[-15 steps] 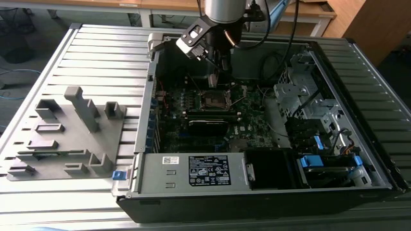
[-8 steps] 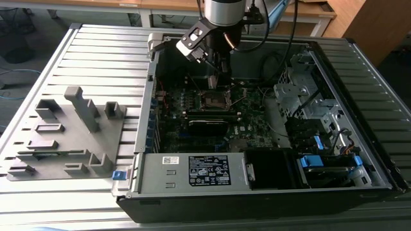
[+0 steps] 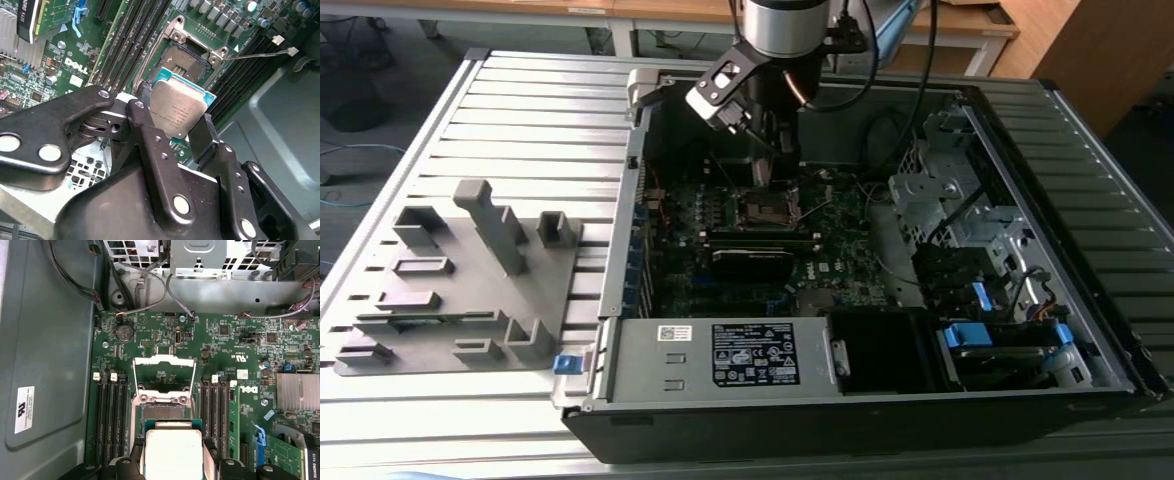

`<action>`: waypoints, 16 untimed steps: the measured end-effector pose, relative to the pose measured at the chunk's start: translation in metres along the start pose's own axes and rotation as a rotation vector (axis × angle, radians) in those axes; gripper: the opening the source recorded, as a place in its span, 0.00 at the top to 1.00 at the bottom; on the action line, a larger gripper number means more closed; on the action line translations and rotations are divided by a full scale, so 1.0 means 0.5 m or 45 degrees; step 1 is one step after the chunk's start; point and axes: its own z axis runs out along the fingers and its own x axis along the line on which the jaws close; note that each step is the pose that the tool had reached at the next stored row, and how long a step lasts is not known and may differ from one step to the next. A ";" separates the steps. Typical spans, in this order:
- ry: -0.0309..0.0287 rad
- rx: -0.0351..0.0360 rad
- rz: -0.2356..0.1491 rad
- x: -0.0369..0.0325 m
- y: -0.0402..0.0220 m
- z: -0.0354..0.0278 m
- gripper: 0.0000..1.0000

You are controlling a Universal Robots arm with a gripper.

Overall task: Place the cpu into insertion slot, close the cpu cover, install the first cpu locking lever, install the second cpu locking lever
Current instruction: 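Place the cpu into insertion slot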

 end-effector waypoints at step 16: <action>-0.0003 -0.0080 0.000 0.000 -0.005 0.019 0.46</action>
